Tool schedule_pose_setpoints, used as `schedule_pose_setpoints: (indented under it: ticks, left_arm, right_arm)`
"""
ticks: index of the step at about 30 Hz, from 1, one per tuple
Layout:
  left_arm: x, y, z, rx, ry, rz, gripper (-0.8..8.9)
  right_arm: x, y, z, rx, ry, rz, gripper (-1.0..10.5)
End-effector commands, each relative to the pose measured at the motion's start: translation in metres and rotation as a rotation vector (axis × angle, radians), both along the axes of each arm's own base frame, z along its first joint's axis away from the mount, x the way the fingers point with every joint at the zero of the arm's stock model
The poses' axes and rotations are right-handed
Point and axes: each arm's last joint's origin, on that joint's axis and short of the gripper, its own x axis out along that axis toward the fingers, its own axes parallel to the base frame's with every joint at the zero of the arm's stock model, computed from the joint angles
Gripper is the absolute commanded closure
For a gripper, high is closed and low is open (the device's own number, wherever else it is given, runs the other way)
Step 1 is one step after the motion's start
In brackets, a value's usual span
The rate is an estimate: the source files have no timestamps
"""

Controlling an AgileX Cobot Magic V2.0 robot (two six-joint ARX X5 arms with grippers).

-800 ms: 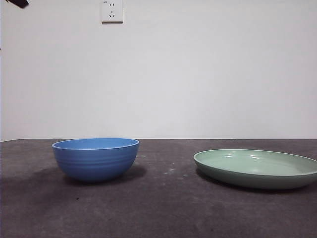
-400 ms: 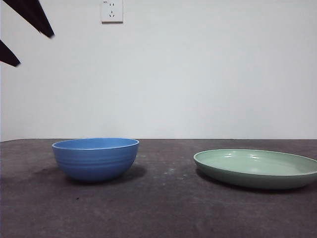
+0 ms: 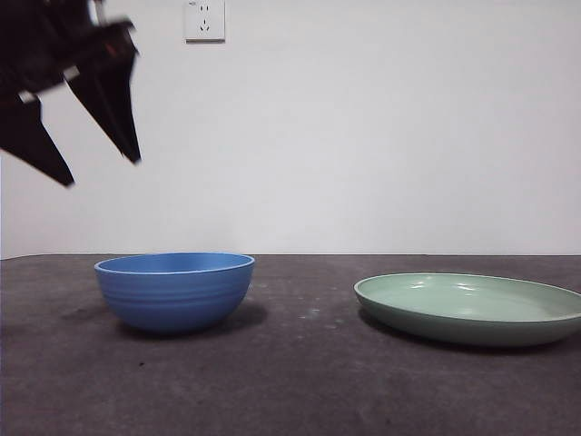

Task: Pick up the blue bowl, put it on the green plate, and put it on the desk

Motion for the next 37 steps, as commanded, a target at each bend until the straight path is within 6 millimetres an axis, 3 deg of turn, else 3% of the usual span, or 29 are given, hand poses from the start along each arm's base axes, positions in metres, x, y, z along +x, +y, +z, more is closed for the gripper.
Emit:
schedule_pose_setpoints:
  ticks: [1,9,14,18,27,32,35,37]
  left_arm:
    - [0.017,-0.007,-0.011,0.021,0.021,-0.012,4.11]
    - [0.045,-0.014,-0.055,0.078,0.104,0.007,4.11]
    - [0.053,-0.017,-0.071,0.098,0.124,0.014,4.12]
    - [0.056,-0.018,-0.075,0.099,0.127,0.013,4.25]
    - [0.056,-0.018,-0.078,0.102,0.143,0.016,6.74]
    - [0.056,-0.018,-0.078,0.101,0.145,0.019,7.04]
    - [0.056,-0.018,-0.078,0.101,0.143,0.019,8.07]
    - [0.056,-0.018,-0.078,0.100,0.143,0.019,8.05]
  right_arm:
    - [0.001,0.001,0.005,-0.002,-0.021,0.007,5.6]
    - [0.001,0.001,0.005,-0.002,-0.024,0.006,5.6]
    - [0.001,0.001,0.005,-0.001,-0.027,0.006,5.6]
    - [0.001,0.001,0.005,-0.001,-0.027,0.006,5.6]
    - [0.001,0.001,0.005,-0.002,-0.027,0.007,5.6]
    - [0.001,0.001,0.005,-0.001,-0.027,0.006,5.6]
    - [0.001,0.001,0.005,-0.001,-0.027,0.006,5.6]
    - [0.001,0.001,0.005,-0.001,-0.027,0.006,5.6]
